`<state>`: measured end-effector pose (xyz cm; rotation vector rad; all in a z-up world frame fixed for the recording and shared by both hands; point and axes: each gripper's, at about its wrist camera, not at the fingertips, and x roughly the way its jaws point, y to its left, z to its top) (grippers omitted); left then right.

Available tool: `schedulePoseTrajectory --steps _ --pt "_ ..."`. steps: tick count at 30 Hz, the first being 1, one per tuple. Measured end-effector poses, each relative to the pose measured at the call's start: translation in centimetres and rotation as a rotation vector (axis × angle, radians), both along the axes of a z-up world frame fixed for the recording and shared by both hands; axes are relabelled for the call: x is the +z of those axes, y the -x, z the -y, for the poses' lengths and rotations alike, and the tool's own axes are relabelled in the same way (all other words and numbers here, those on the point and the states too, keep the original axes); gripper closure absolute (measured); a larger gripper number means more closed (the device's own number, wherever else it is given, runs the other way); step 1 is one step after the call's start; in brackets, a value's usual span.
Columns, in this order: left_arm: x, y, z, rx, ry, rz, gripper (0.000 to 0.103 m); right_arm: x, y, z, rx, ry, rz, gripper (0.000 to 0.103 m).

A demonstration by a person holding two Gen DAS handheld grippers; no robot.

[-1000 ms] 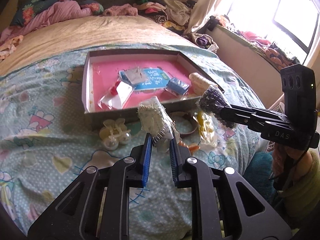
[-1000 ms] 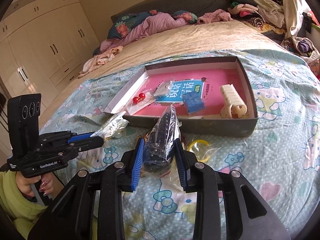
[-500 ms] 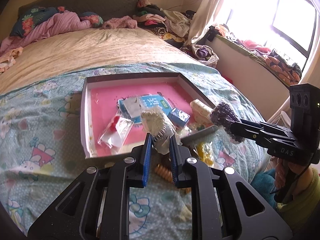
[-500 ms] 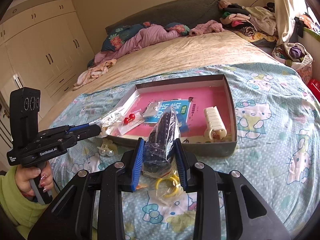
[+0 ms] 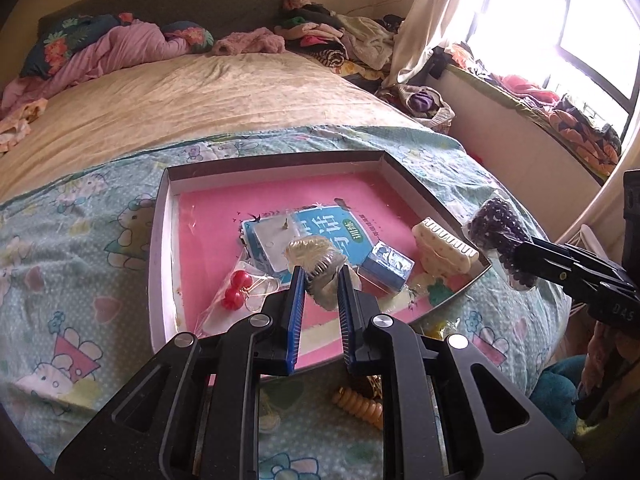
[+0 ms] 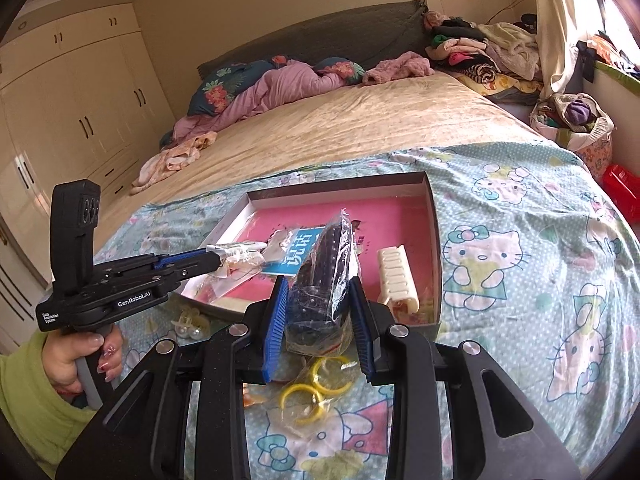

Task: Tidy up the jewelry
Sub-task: 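Carry both held bags over the pink box and lower them inside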

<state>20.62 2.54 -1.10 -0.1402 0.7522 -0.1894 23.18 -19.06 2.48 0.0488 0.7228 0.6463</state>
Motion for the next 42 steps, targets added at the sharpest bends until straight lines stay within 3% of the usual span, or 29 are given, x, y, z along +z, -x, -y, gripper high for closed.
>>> schedulePoseTrajectory --steps 26,42 --pt "-3.2 -3.2 -0.7 0.024 -0.034 -0.067 0.093 -2.6 -5.8 -2.1 -0.029 0.074 -0.048 0.074" --pt "-4.3 -2.8 -2.0 0.050 -0.017 -0.090 0.093 -4.0 -6.1 -3.2 -0.040 0.159 -0.038 0.074"
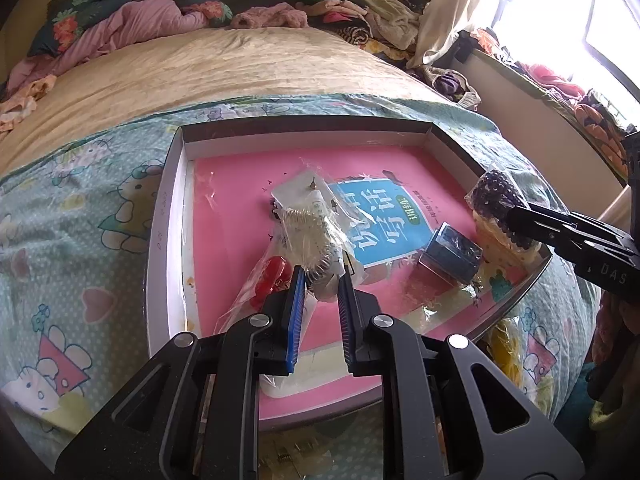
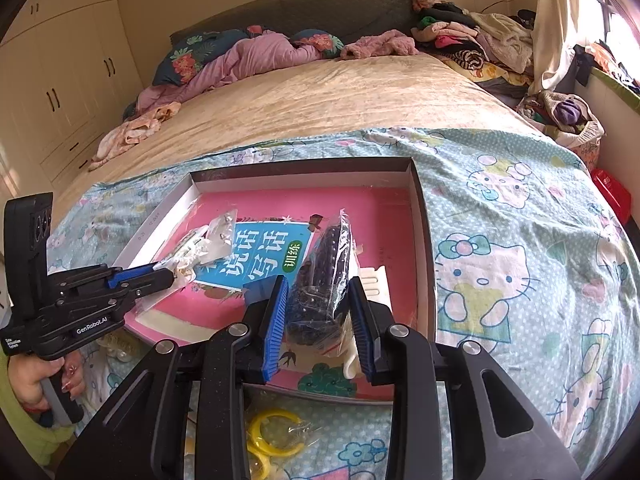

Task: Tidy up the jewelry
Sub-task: 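Carry both held bags over the pink box and lower them inside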

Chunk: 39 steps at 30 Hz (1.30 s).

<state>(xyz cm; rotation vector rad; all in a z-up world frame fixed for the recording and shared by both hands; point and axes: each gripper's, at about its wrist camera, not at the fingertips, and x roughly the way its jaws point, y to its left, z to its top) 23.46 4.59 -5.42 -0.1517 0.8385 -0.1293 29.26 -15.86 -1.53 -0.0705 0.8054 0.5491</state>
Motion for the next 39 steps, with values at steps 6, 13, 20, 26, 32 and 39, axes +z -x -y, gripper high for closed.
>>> schedulePoseTrajectory --steps 6,13,20,26,32,39 --pt "0.0 0.1 0.0 0.002 0.003 -0.001 0.093 -0.7 0.4 -0.3 0.009 0.005 -0.023 0.074" --pt "0.0 0.2 0.0 0.001 0.003 -0.001 0.093 -0.8 0.8 -0.1 0.004 -0.001 -0.024 0.073" --pt "0.0 0.5 0.2 -0.003 -0.001 -0.002 0.093 -0.7 1.0 0.2 0.000 -0.008 -0.025 0.072" --pt "0.0 0.8 0.4 -0.003 -0.002 -0.005 0.093 -0.7 1.6 0.5 -0.006 -0.024 -0.030 0.071" --pt "0.0 0.9 0.5 -0.004 -0.003 -0.005 0.093 0.0 2.4 1.1 -0.006 -0.050 -0.013 0.068" --pt "0.2 1.2 0.5 -0.004 -0.004 -0.002 0.093 1.0 3.1 1.8 -0.019 -0.080 0.002 0.059"
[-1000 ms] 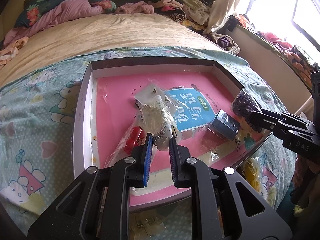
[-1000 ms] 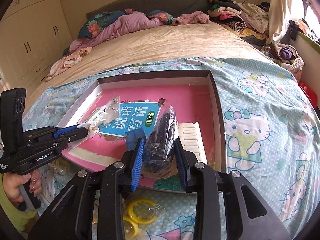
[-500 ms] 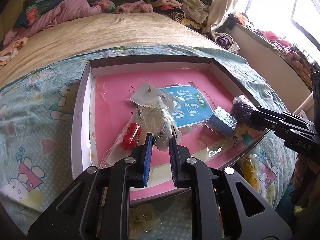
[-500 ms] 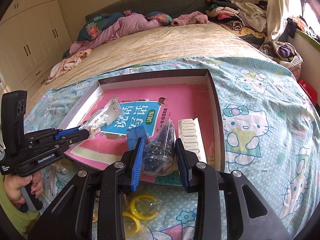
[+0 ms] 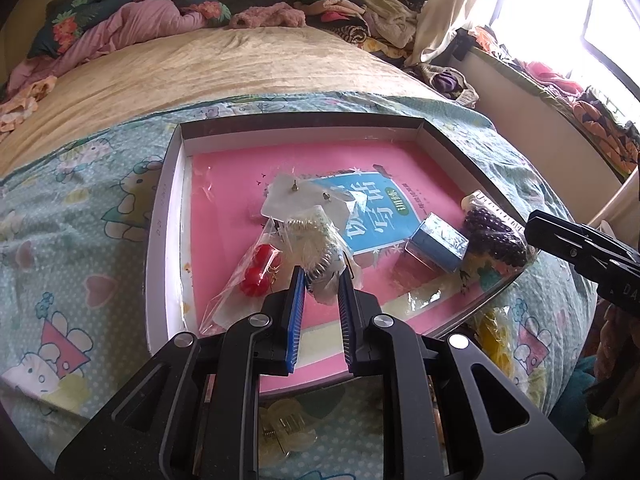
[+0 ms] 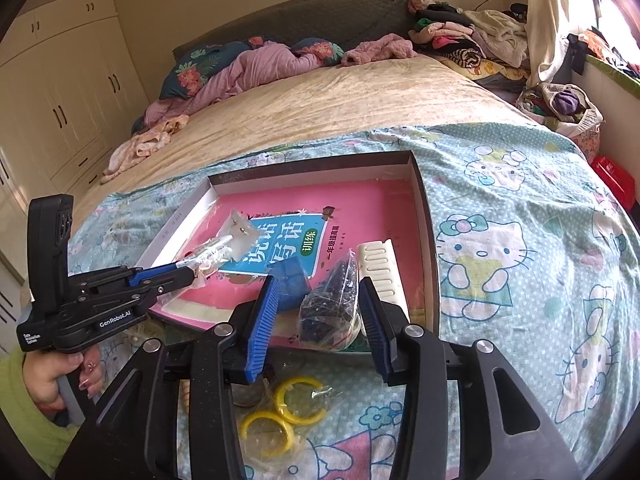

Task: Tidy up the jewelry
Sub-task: 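Carry both held bags over the pink box and lower them inside, then open both tools and withdraw them from the box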

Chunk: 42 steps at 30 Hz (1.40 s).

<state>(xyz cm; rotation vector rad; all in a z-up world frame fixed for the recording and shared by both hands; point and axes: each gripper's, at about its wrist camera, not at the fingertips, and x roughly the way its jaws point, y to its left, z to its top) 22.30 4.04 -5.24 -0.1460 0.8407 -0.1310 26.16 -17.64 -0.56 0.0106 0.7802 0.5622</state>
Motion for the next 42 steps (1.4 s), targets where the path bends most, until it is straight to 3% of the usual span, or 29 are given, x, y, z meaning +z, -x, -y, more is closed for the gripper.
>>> schedulePoseTrajectory --steps 2,9,12,13,16,19,22,26,32,42 --pt "0.0 0.0 0.0 0.000 -0.001 0.001 0.093 0.2 0.3 0.2 -0.008 -0.010 0.001 0.047" --pt "0.7 0.3 0.1 0.012 -0.016 0.001 0.091 0.7 1.1 0.7 -0.025 -0.033 0.006 0.037" --pt "1.2 0.6 0.1 0.020 -0.016 0.009 0.077 1.0 1.4 1.0 -0.034 -0.049 0.010 0.030" --pt "1.4 0.7 0.0 0.025 -0.018 0.012 0.068 1.2 1.6 1.1 -0.039 -0.056 0.016 0.026" --pt "1.9 1.0 -0.1 0.039 -0.022 0.023 0.062 1.6 1.8 1.3 -0.041 -0.067 0.017 0.025" --pt "2.3 1.3 -0.1 0.049 -0.026 0.025 0.043 2.0 2.1 1.6 -0.047 -0.074 0.026 0.024" --pt "2.8 1.5 0.0 0.049 -0.029 0.031 0.041 2.3 2.4 1.9 -0.049 -0.083 0.028 0.023" --pt "3.3 2.0 0.2 0.052 -0.037 0.035 0.027 2.9 2.9 2.1 -0.059 -0.093 0.043 0.015" --pt "4.3 2.7 0.3 0.054 -0.047 0.052 0.012 3.8 3.5 2.6 -0.060 -0.114 0.063 0.013" --pt "6.8 4.1 0.3 0.064 -0.040 0.102 0.010 6.2 5.5 3.3 -0.053 -0.135 0.116 0.012"
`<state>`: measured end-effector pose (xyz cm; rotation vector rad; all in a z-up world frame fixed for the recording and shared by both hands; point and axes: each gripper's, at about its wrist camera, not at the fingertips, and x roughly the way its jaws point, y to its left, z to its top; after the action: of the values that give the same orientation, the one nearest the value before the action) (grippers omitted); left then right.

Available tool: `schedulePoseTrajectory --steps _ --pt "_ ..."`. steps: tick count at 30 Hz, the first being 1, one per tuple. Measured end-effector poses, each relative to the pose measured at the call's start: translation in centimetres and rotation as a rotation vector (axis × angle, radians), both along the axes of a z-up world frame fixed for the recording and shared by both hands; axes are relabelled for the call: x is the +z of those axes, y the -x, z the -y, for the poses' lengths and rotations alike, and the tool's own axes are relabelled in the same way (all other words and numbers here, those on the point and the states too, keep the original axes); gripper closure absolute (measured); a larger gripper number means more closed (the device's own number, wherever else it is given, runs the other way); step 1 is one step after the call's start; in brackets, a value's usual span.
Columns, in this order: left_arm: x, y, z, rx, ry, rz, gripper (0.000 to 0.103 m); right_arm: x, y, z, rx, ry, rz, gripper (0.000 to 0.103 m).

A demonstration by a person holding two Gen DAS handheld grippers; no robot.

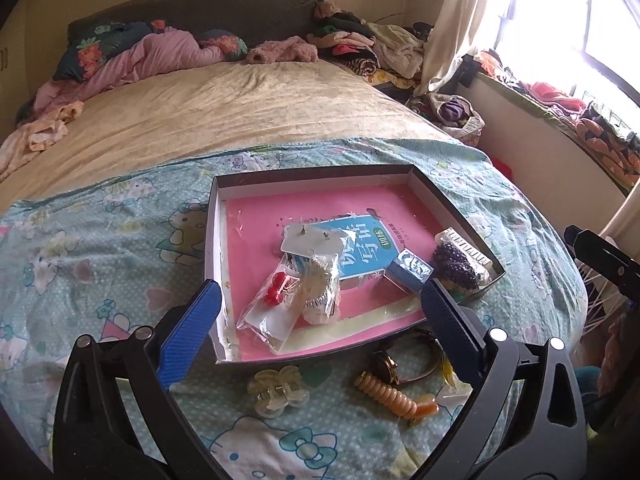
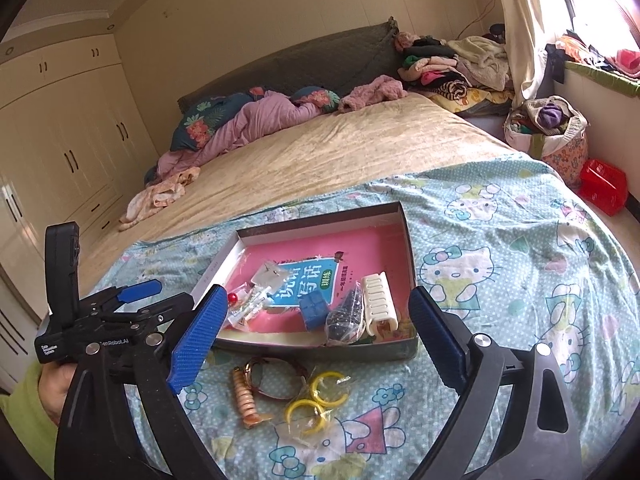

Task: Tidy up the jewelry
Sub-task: 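Open both tools and withdraw them from the box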

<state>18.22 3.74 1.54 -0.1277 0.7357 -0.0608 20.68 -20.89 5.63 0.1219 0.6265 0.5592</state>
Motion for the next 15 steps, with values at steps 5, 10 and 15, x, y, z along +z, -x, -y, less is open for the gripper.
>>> schedulePoseTrajectory --steps 5,10,15 --pt "1.2 1.1 0.2 -0.004 0.007 0.032 0.010 1.3 1.2 0.2 0.004 -0.006 0.028 0.012" --pt "2.2 2.2 0.2 -0.004 0.014 0.059 0.010 2.1 2.2 0.5 0.011 -0.003 0.044 0.012" --pt "2.6 3.1 0.1 -0.006 0.015 0.068 0.010 2.6 3.3 0.5 0.020 0.005 0.054 0.012"
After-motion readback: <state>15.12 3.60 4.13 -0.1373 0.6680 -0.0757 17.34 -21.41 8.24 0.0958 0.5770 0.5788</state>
